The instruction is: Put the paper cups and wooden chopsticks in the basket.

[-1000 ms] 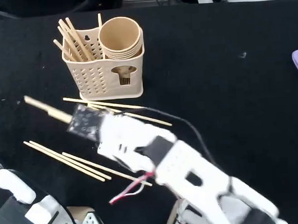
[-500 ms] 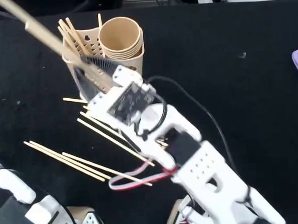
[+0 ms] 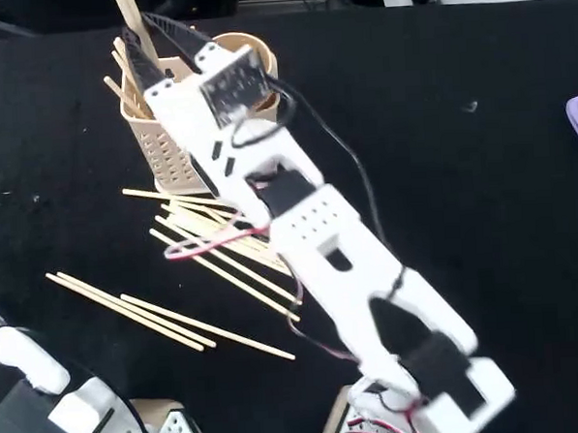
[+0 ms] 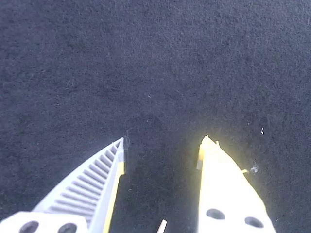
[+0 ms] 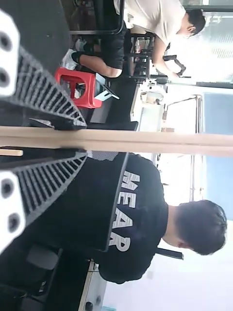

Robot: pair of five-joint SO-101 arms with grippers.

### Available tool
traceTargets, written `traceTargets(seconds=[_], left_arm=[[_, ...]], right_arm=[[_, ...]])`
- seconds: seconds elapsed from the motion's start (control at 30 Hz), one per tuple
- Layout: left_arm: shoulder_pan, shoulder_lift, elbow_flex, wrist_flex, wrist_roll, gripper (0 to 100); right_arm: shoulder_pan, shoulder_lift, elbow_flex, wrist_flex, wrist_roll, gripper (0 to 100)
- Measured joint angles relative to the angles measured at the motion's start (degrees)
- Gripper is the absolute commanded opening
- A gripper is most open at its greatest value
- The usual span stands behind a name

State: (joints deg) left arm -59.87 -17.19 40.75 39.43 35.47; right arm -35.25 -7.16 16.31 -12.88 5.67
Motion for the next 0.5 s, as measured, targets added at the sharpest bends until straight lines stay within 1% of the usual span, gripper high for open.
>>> traceTargets(seconds=[0.2, 0.33, 0.5], left_arm=[[0.0, 0.0, 0.0, 0.0, 0.0, 24], [0.0, 0.0, 0.0, 0.0, 0.0, 24], [0.0, 0.0, 0.0, 0.0, 0.0, 24]], right_arm=[[0.0, 11.2, -8.1, -0.2, 0.0, 1.1], [0.0, 15.8, -8.2, -0.2, 0.0, 1.1], [0.0, 17.1, -6.1, -0.2, 0.0, 2.0]])
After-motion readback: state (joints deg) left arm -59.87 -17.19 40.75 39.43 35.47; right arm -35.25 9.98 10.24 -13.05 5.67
